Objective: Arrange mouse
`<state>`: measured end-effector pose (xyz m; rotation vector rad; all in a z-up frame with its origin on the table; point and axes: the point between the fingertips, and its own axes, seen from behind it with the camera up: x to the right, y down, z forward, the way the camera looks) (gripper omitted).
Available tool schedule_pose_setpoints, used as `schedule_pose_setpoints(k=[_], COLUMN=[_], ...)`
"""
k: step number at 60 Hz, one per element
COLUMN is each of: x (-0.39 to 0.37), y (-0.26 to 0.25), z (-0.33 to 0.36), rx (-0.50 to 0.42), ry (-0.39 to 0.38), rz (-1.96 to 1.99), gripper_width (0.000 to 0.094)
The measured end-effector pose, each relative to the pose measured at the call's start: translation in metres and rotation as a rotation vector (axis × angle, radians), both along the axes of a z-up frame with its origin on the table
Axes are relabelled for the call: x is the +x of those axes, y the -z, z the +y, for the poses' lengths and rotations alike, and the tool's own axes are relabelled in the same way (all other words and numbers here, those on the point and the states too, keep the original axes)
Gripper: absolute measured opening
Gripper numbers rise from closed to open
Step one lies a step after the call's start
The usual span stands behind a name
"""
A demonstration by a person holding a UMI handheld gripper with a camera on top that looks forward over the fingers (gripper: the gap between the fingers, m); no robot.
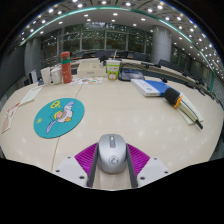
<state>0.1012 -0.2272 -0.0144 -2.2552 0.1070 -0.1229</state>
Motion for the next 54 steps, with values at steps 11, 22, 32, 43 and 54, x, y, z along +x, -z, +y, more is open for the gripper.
schedule_pose_setpoints(k=[11,22,32,43,54], x=[-0.001,-0.001,-0.035,-0.117,-0.177], y=[-0.001,-0.043,-0.138,-0.155,-0.074], z=[0.003,0.019,0.075,0.135,0.152], rx=[-0.02,0.015,0.182,0.217,0.091], ry=[-0.009,0.016,0.005,-0.101,-0.162], rz=[-0.034,-0.033,0.003,0.057,0.067], gripper_width=[0.04,0.0375,0.0373,0.0372,0.0373])
